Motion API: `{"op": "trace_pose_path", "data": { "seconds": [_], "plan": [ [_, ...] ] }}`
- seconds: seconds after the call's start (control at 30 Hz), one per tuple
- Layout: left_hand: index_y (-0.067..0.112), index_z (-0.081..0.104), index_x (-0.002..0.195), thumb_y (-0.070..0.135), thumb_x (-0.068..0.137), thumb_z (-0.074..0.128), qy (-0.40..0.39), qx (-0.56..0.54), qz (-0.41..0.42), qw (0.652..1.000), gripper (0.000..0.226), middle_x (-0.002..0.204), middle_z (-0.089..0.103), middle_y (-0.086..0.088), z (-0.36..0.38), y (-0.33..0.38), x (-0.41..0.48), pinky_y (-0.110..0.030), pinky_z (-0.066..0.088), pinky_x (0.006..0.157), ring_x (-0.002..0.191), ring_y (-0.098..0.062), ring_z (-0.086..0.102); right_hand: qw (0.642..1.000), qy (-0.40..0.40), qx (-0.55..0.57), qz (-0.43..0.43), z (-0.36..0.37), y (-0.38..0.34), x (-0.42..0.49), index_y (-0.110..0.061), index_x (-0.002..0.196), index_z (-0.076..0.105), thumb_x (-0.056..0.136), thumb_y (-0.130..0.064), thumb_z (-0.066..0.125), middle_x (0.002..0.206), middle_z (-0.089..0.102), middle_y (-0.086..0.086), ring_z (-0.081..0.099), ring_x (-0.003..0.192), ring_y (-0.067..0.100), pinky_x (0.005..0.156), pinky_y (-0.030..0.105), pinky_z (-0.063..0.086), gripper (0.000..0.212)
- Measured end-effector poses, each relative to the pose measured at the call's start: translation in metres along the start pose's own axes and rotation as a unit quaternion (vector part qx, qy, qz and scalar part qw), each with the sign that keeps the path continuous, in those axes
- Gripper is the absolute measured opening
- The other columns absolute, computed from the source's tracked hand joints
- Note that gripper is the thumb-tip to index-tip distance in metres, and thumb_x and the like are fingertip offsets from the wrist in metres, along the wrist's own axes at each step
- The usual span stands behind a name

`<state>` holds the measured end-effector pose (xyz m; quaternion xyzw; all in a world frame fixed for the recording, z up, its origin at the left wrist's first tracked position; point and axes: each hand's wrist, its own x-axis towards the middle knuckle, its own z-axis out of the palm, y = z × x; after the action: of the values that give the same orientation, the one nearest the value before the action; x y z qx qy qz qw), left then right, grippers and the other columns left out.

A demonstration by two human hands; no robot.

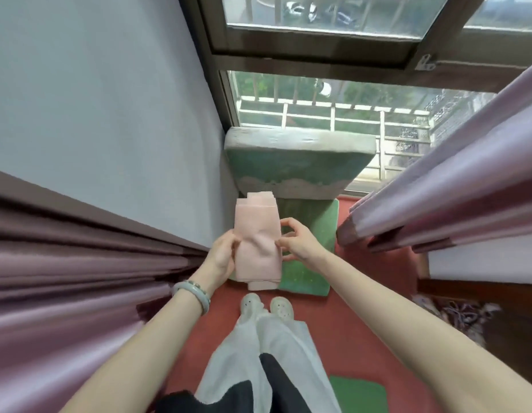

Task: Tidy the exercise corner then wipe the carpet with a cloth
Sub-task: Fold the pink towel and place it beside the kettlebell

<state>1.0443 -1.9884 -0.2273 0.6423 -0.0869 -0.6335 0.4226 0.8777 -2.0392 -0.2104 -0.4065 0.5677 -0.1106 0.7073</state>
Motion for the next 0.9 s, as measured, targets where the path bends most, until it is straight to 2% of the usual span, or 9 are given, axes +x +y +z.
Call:
{"op": "trace_pose_path", "data": {
  "seconds": [0.07, 0.2, 0.3, 0.37, 0.47, 0.53, 0.63, 0.73, 0.9],
  "plan": [
    [0.005, 0.057, 0.085, -0.006, 0.089, 0.04, 0.016, 0.023, -0.003, 1.0, 0.021, 0.081, 0.062, -0.009, -0.012, -0.017, 0.027, -0.019, 0.049, 0.057, 0.074, -0.016, 0.058, 1.0, 0.003, 0.0, 0.014, 0.006, 0.018, 0.024, -0.018, 0.106, 0.048, 0.084, 0.008, 0.048, 0.082, 0.054, 0.004, 0.057, 0.073, 0.014, 0.067, 0.035, 0.055, 0.034],
    [0.008, 0.055, 0.086, -0.007, 0.09, 0.042, 0.044, 0.041, -0.014, 0.998, 0.019, 0.084, 0.061, -0.01, -0.032, -0.053, 0.092, -0.018, 0.05, 0.056, 0.073, -0.015, 0.059, 1.0, 0.006, -0.009, 0.025, 0.013, 0.054, 0.083, -0.016, 0.106, 0.049, 0.085, 0.006, 0.05, 0.078, 0.054, 0.003, 0.058, 0.072, 0.013, 0.064, 0.033, 0.055, 0.031],
    [0.009, 0.054, 0.085, -0.009, 0.089, 0.041, 0.045, 0.074, -0.018, 0.996, 0.023, 0.083, 0.06, -0.009, -0.047, -0.086, 0.148, -0.018, 0.051, 0.059, 0.075, -0.015, 0.058, 0.999, 0.022, -0.017, 0.028, 0.019, 0.094, 0.138, -0.015, 0.107, 0.049, 0.084, 0.006, 0.051, 0.076, 0.055, 0.004, 0.057, 0.069, 0.015, 0.068, 0.04, 0.055, 0.031],
    [0.011, 0.055, 0.086, -0.009, 0.089, 0.042, 0.049, 0.09, -0.027, 0.994, 0.024, 0.086, 0.06, -0.008, -0.061, -0.117, 0.192, -0.023, 0.05, 0.068, 0.078, -0.017, 0.057, 0.998, 0.029, -0.024, 0.041, 0.022, 0.128, 0.179, -0.014, 0.107, 0.05, 0.083, 0.006, 0.05, 0.074, 0.054, 0.005, 0.056, 0.067, 0.016, 0.07, 0.043, 0.055, 0.031],
    [0.013, 0.056, 0.089, -0.006, 0.089, 0.043, 0.051, 0.129, -0.034, 0.99, 0.023, 0.093, 0.061, -0.01, -0.087, -0.164, 0.256, -0.038, 0.047, 0.086, 0.092, -0.024, 0.058, 0.998, 0.026, -0.03, 0.054, 0.03, 0.181, 0.244, -0.015, 0.109, 0.049, 0.083, 0.005, 0.05, 0.076, 0.055, 0.005, 0.056, 0.068, 0.016, 0.068, 0.041, 0.056, 0.032],
    [0.014, 0.056, 0.09, -0.005, 0.088, 0.043, 0.047, 0.151, -0.04, 0.987, 0.023, 0.096, 0.063, -0.011, -0.101, -0.196, 0.298, -0.041, 0.046, 0.091, 0.095, -0.025, 0.059, 0.997, 0.033, -0.032, 0.067, 0.036, 0.219, 0.287, -0.016, 0.109, 0.049, 0.082, 0.004, 0.05, 0.079, 0.055, 0.007, 0.057, 0.069, 0.019, 0.068, 0.042, 0.056, 0.033],
    [0.012, 0.055, 0.092, -0.003, 0.088, 0.04, 0.046, 0.175, -0.046, 0.982, 0.023, 0.096, 0.062, -0.01, -0.118, -0.236, 0.356, -0.036, 0.049, 0.082, 0.091, -0.024, 0.06, 0.995, 0.032, -0.003, 0.094, 0.045, 0.271, 0.347, -0.018, 0.109, 0.049, 0.079, 0.003, 0.047, 0.085, 0.056, 0.014, 0.057, 0.076, 0.025, 0.075, 0.05, 0.055, 0.036],
    [0.006, 0.055, 0.102, -0.005, 0.086, 0.039, 0.055, 0.197, -0.039, 0.978, 0.025, 0.096, 0.062, -0.009, -0.13, -0.272, 0.41, -0.028, 0.048, 0.069, 0.089, -0.023, 0.059, 0.994, 0.037, -0.001, 0.104, 0.051, 0.313, 0.402, -0.019, 0.112, 0.045, 0.079, 0.003, 0.045, 0.091, 0.059, 0.014, 0.06, 0.082, 0.027, 0.08, 0.053, 0.055, 0.04],
    [0.002, 0.049, 0.117, -0.008, 0.088, 0.035, 0.056, 0.22, -0.042, 0.973, 0.034, 0.103, 0.057, -0.012, -0.14, -0.309, 0.473, -0.023, 0.046, 0.065, 0.087, -0.022, 0.057, 0.99, 0.064, -0.003, 0.124, 0.061, 0.361, 0.47, -0.023, 0.113, 0.041, 0.079, 0.001, 0.046, 0.089, 0.058, 0.008, 0.063, 0.092, 0.033, 0.082, 0.054, 0.054, 0.042]
  ]
}}
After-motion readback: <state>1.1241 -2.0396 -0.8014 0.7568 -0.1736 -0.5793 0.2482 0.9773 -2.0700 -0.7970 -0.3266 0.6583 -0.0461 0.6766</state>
